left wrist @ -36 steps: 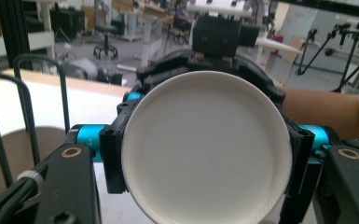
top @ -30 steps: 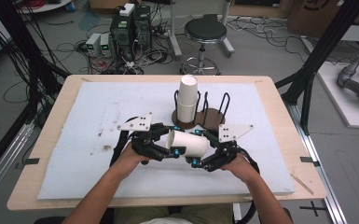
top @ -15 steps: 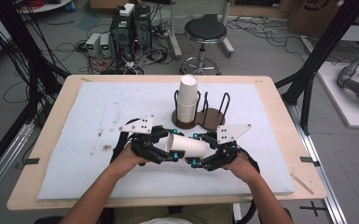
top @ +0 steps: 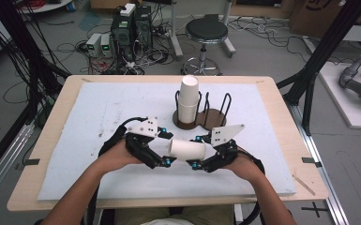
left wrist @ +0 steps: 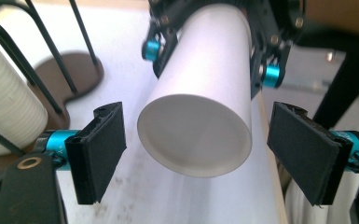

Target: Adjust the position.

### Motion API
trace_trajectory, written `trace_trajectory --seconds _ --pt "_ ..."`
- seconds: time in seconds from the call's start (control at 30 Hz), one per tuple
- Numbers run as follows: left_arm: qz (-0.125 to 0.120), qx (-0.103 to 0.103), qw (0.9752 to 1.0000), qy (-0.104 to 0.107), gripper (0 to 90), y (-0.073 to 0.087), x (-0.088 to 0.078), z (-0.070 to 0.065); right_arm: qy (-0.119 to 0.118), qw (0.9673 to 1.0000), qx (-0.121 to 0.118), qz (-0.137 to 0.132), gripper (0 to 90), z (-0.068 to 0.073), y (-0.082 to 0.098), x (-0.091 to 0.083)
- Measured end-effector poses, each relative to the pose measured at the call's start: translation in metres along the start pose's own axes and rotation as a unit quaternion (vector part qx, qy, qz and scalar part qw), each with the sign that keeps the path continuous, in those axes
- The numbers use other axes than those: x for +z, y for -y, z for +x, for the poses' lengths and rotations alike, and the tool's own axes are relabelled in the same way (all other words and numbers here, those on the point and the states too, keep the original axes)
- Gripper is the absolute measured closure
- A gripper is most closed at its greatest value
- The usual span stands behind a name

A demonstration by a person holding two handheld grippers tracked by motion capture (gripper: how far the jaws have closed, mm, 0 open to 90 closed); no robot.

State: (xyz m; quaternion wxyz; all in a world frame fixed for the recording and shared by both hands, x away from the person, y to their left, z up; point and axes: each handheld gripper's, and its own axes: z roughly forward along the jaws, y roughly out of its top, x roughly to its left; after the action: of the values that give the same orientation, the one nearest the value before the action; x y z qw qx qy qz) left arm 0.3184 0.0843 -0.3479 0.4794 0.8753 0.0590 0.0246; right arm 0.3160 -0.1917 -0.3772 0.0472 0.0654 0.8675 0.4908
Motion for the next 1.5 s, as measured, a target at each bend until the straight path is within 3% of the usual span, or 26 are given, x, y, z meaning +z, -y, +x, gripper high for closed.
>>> trace_trajectory --seconds 0.17,0.53,0.73,0.83,0.97,1.1,1.17,1.3,1.33,1.43,1.5 --pt "0.036 0.012 0.9991 0.019 19.7 0.001 0.01 -0.002 -0.013 0.9996 -0.012 0.021 32.8 0.004 -0.001 0.008" --pt "0.044 0.01 0.998 0.044 21.6 -0.002 0.023 -0.002 -0.029 0.9984 -0.021 0.043 32.8 0.007 -0.001 0.014" --pt "0.05 0.011 0.9972 0.055 27.8 0.0 0.025 -0.001 -0.033 0.9983 -0.022 0.043 32.8 0.008 -0.001 0.014" --pt "0.051 0.016 0.9964 0.065 35.8 0.001 0.025 -0.001 -0.033 0.9982 -0.024 0.044 32.9 0.008 -0.001 0.015" --pt "0.054 0.019 0.996 0.069 36.4 0.001 0.024 0.0 -0.037 0.9981 -0.024 0.044 33.2 0.009 -0.001 0.015" --pt "0.038 0.016 0.9968 0.069 36.1 0.003 0.022 0.001 -0.034 0.9989 -0.017 0.028 27.8 0.008 -0.001 0.014" --pt "0.028 0.011 0.9972 0.068 36.0 0.004 0.02 0.001 -0.03 0.9995 -0.008 0.01 19.9 0.008 -0.001 0.012" --pt "-0.001 -0.003 0.9979 0.064 36.0 0.013 0.017 0.003 -0.021 0.999 0.02 -0.035 19.3 0.005 -0.001 0.005" --pt "-0.018 -0.015 0.9978 0.063 36.0 0.016 0.016 0.004 -0.021 0.9986 0.021 -0.044 19.3 0.004 -0.001 0.003" --pt "-0.072 -0.04 0.9947 0.062 36.0 0.024 0.012 0.007 -0.02 0.9959 0.035 -0.081 18.0 0.002 -0.001 -0.004" --pt "-0.111 -0.05 0.9905 0.064 36.1 0.03 0.01 0.008 -0.018 0.9944 0.043 -0.095 17.9 0.0 0.0 -0.007"
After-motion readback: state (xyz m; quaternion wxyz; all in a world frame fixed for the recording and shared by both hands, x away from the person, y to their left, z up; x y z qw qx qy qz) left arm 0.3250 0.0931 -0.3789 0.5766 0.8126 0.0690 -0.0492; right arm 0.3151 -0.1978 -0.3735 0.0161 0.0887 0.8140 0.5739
